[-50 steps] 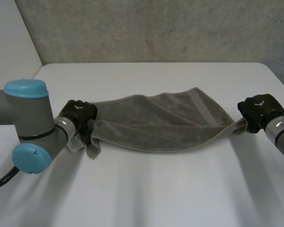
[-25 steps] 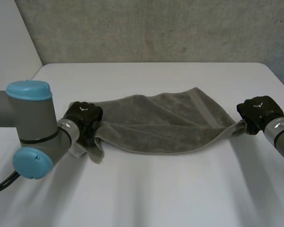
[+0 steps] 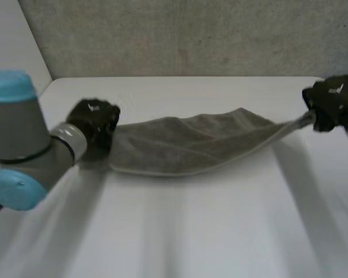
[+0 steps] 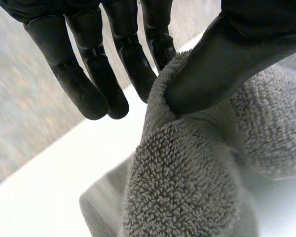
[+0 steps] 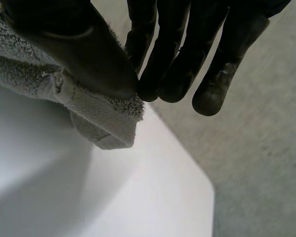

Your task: Fold the towel.

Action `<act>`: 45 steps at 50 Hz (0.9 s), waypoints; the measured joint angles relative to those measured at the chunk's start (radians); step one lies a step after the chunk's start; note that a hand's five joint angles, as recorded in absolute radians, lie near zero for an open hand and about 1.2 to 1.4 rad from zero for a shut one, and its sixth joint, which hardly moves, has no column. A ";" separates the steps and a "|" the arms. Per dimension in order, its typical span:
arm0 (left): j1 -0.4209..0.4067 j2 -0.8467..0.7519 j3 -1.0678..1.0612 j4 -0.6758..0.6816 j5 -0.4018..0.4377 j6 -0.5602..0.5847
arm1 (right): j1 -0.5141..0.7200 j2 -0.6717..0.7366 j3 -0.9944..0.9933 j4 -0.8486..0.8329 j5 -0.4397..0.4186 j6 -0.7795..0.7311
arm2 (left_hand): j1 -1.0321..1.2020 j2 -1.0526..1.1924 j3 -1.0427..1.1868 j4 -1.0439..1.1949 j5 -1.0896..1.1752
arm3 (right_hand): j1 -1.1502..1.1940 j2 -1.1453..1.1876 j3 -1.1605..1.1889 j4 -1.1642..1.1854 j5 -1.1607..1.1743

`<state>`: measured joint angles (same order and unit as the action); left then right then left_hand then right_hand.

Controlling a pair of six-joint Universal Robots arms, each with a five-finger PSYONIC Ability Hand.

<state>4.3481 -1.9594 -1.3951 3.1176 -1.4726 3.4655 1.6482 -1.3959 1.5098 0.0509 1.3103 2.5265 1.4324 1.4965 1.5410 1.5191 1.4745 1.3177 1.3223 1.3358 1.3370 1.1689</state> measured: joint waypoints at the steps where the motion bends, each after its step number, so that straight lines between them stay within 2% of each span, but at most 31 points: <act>1: 0.002 0.017 0.000 -0.003 0.007 -0.006 | -0.001 -0.014 -0.021 0.027 -0.007 0.001 | 0.000 0.000 0.000 0.000 0.000 | 0.000 0.000 0.000 0.000 0.000; 9: 0.052 0.214 0.017 -0.089 0.124 -0.114 | -0.002 -0.077 -0.277 0.307 -0.039 0.003 | 0.000 0.000 0.002 0.000 0.000 | 0.000 0.000 0.000 0.000 0.000; 19: 0.110 0.251 0.039 -0.191 0.188 -0.162 | -0.003 -0.052 -0.456 0.465 -0.041 -0.010 | 0.000 0.000 0.002 0.000 0.000 | 0.000 0.000 0.000 0.000 0.000; 24: 0.124 0.146 0.072 -0.222 0.190 -0.157 | 0.004 0.039 -0.474 0.507 -0.044 -0.045 | 0.000 0.000 0.003 0.005 0.000 | 0.000 0.000 0.000 0.000 0.000; 31: 0.119 -0.122 0.243 -0.321 0.179 -0.136 | 0.091 0.259 -0.533 0.524 -0.003 -0.159 | 0.000 0.000 0.004 0.007 0.000 | 0.000 0.000 0.000 0.000 0.000; 33: 0.116 -0.206 0.343 -0.361 0.173 -0.122 | 0.131 0.330 -0.591 0.501 0.029 -0.178 | 0.000 0.000 0.005 0.007 0.000 | 0.000 0.000 0.000 0.000 0.000; 37: 0.110 -0.274 0.508 -0.383 0.165 -0.110 | 0.180 0.394 -0.678 0.431 0.070 -0.184 | 0.000 0.001 0.006 0.007 0.000 | 0.000 0.000 0.000 0.000 0.000; 41: 0.098 -0.269 0.650 -0.332 0.159 -0.114 | 0.217 0.384 -0.717 0.183 0.124 -0.149 | 0.000 0.001 0.007 0.007 0.000 | 0.000 0.000 0.000 0.000 0.000; 44: 0.090 -0.204 0.725 -0.210 0.156 -0.160 | 0.233 0.295 -0.671 -0.104 0.168 -0.093 | 0.000 0.001 0.008 0.007 0.000 | 0.000 0.000 0.000 0.000 0.000; 45: 0.089 -0.189 0.735 -0.181 0.156 -0.174 | 0.234 0.280 -0.661 -0.138 0.173 -0.086 | 0.000 0.001 0.008 0.007 0.000 | 0.000 0.000 0.000 0.000 0.000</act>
<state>4.4374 -2.1480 -0.6603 2.9363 -1.3165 3.2913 1.8819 -1.1159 0.8485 -0.0873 1.4830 2.4404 1.4324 1.4976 1.5488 1.5259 1.4741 1.3178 1.3223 1.3359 1.3370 1.1689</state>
